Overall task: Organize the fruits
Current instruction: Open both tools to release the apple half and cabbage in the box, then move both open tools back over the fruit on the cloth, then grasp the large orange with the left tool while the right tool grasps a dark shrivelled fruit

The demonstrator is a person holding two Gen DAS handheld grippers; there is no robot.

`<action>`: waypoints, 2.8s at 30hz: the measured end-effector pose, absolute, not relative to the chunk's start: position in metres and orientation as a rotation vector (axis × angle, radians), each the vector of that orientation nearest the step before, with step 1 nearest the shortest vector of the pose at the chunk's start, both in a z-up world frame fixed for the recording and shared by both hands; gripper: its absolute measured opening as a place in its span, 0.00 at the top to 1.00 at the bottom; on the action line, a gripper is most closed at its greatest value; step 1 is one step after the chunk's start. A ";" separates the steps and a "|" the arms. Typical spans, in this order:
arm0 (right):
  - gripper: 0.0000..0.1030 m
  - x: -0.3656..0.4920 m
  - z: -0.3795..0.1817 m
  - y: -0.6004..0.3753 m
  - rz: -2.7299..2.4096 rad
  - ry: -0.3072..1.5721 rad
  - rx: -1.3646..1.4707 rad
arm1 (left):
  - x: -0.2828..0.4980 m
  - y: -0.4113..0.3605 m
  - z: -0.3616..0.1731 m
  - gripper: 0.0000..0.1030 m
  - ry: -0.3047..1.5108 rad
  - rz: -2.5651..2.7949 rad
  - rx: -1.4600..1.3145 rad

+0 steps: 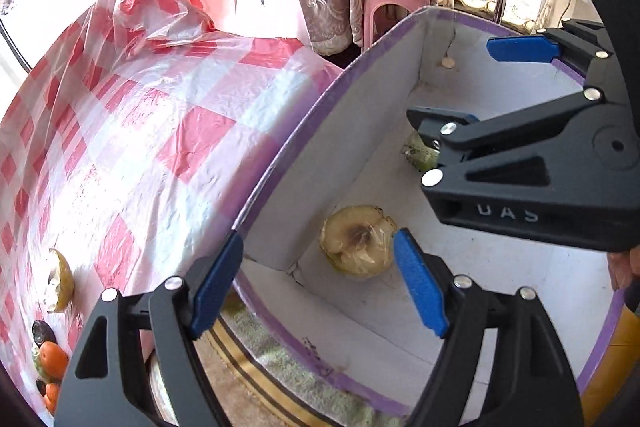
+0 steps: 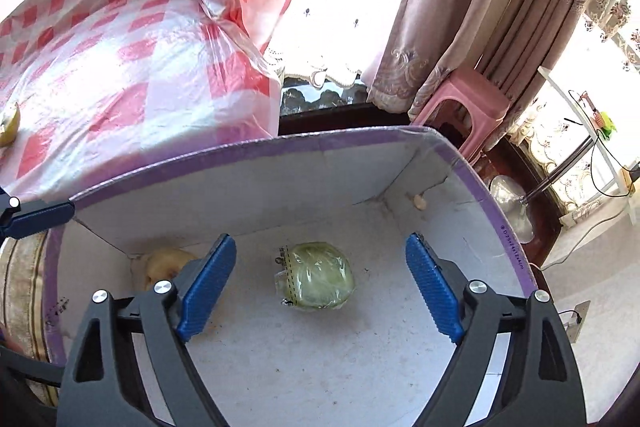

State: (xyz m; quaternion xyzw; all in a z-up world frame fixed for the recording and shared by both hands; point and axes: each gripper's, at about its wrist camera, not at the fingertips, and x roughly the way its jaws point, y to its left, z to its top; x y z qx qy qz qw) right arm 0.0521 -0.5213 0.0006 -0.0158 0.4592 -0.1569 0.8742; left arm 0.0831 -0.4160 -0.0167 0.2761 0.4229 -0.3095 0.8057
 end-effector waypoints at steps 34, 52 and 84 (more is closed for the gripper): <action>0.16 0.059 0.028 -0.274 0.211 0.881 0.067 | 0.064 -0.047 0.044 0.20 0.861 -0.260 -0.109; 0.29 0.092 0.021 -0.161 0.483 0.959 -0.025 | 0.110 0.025 0.013 0.49 0.934 -0.190 -0.217; 0.59 0.121 0.002 -0.123 0.612 1.047 0.046 | 0.095 0.036 0.014 0.57 0.863 -0.115 -0.219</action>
